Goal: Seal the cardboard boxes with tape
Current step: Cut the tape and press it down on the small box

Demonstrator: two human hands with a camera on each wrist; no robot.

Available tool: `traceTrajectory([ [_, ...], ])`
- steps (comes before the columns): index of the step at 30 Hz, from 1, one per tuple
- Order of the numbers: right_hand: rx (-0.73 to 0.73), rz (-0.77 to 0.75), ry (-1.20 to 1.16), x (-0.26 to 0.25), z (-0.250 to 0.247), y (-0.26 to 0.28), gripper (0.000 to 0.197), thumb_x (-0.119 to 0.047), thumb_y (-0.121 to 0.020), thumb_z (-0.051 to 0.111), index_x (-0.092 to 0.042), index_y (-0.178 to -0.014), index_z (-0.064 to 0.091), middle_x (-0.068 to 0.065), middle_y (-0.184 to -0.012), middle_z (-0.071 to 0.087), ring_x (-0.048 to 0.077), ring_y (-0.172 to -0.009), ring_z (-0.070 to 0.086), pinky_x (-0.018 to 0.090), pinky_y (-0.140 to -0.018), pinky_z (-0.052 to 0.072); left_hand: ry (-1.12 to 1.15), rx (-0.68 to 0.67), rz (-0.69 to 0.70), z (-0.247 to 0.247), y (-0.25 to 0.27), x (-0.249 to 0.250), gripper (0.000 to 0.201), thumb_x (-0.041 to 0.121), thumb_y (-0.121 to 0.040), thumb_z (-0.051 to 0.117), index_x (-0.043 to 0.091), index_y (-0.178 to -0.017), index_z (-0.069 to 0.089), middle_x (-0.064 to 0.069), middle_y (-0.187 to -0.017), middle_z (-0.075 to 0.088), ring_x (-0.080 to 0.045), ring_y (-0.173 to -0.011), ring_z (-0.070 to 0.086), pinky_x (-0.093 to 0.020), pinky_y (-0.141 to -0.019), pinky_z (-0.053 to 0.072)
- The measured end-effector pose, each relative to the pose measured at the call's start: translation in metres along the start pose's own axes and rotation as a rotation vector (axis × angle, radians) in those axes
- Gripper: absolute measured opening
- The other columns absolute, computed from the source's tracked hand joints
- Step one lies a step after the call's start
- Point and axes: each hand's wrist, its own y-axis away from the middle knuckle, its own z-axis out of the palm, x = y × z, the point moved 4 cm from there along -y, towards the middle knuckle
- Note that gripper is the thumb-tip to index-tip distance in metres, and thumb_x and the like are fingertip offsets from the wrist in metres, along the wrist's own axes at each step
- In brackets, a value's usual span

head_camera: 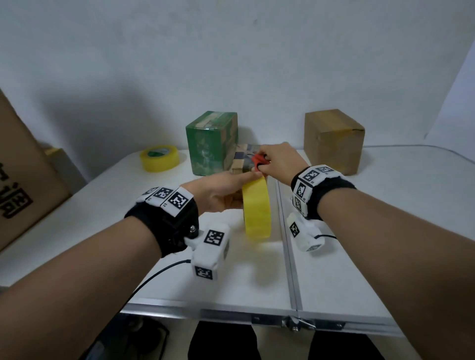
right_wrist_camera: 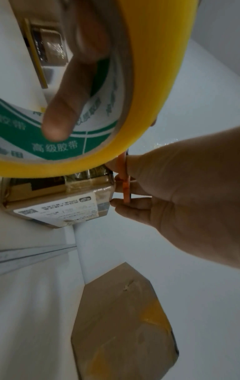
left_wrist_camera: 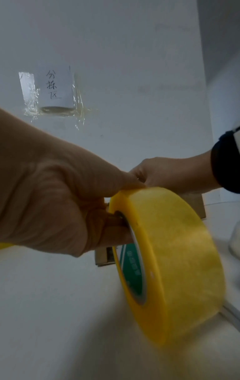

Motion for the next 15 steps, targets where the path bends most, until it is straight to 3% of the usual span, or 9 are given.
traceTrajectory([
  [4, -0.002, -0.01, 0.089, -0.004, 0.007, -0.002, 0.017, -0.03, -0.085, 0.063, -0.019, -0.083, 0.051, 0.006, -0.083, 0.057, 0.029, -0.081, 0.059, 0.032, -0.064, 0.04, -0.073, -0.028, -0.02, -0.012, 0.01, 0.002, 0.041, 0.035, -0.091, 0.064, 0.007, -0.122, 0.061, -0.015, -0.118, 0.068, -0.024, -0.101, 0.068, -0.034, -0.091, 0.055],
  [10, 0.008, -0.001, 0.082, -0.003, 0.01, -0.001, 0.016, -0.032, -0.086, 0.063, -0.021, -0.088, 0.052, 0.008, -0.088, 0.058, 0.027, -0.078, 0.056, 0.031, -0.064, 0.041, -0.124, -0.049, -0.074, -0.014, 0.018, 0.003, 0.027, 0.035, -0.094, 0.059, 0.011, -0.106, 0.062, -0.008, -0.087, 0.076, -0.016, -0.075, 0.073, -0.024, -0.063, 0.059],
  [15, 0.001, -0.006, 0.084, -0.003, 0.011, -0.001, 0.018, -0.031, -0.087, 0.063, -0.022, -0.086, 0.048, 0.009, -0.089, 0.057, 0.029, -0.08, 0.055, 0.033, -0.066, 0.04, -0.204, -0.084, -0.151, -0.009, 0.018, 0.008, 0.027, 0.037, -0.094, 0.058, 0.012, -0.102, 0.065, -0.002, -0.081, 0.074, -0.012, -0.069, 0.071, -0.022, -0.068, 0.059],
])
